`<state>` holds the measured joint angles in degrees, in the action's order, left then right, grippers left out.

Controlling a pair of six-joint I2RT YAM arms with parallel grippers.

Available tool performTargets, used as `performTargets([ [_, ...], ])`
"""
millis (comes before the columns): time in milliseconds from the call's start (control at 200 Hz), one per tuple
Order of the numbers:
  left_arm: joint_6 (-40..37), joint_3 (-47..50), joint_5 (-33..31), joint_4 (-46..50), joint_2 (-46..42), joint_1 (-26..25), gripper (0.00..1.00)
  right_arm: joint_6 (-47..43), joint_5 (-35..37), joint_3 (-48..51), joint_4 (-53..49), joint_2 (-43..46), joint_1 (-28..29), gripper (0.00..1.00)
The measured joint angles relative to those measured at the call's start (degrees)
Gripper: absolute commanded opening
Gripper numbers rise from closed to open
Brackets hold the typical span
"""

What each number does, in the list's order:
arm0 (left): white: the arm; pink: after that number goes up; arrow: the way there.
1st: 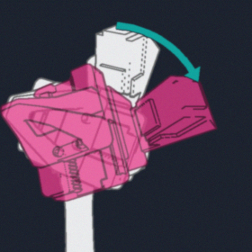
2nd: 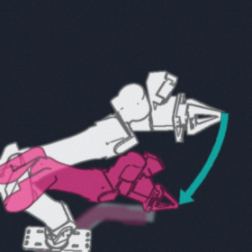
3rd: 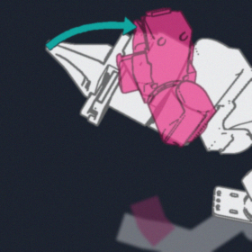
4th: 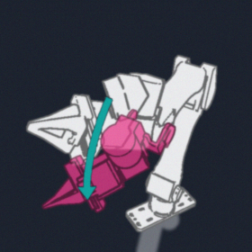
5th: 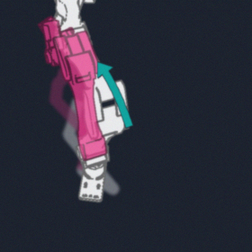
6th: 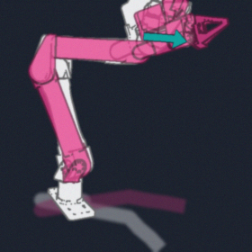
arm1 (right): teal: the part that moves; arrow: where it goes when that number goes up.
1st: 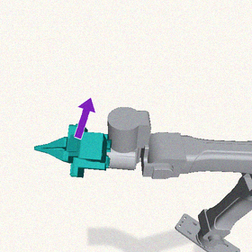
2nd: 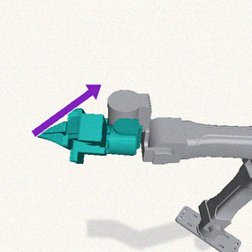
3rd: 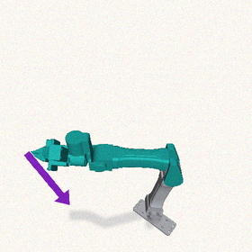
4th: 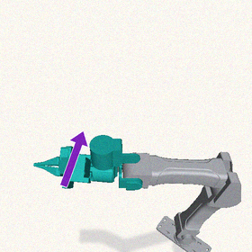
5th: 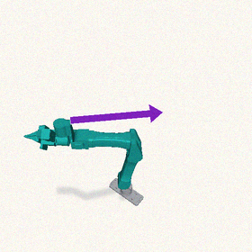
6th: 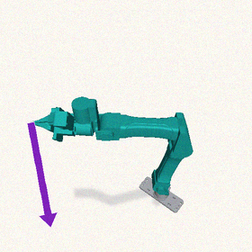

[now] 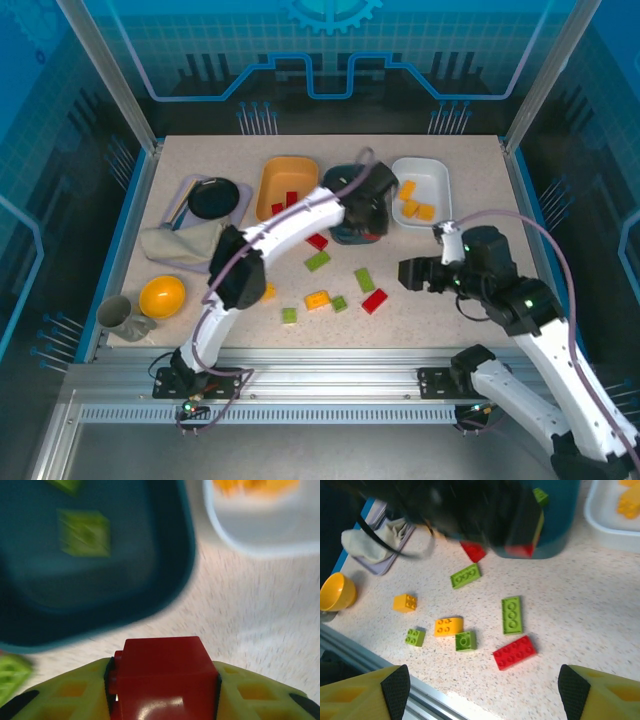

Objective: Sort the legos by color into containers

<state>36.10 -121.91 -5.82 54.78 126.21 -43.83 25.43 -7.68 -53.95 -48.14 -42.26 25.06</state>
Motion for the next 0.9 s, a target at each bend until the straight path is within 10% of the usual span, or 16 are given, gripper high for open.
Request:
performTargets([
  [425,4.1,3.4,-3.2,-1.4,-2.0,22.1,0.35,-1.6,-1.6,-7.8,18.6,-28.0,9.1,0.82],
  [900,6.0,-12.3,-5.4,-2.0,16.0,26.9,0.37,5.4,-2.2,-14.5,36.0,-41.4,7.4,0.84],
])
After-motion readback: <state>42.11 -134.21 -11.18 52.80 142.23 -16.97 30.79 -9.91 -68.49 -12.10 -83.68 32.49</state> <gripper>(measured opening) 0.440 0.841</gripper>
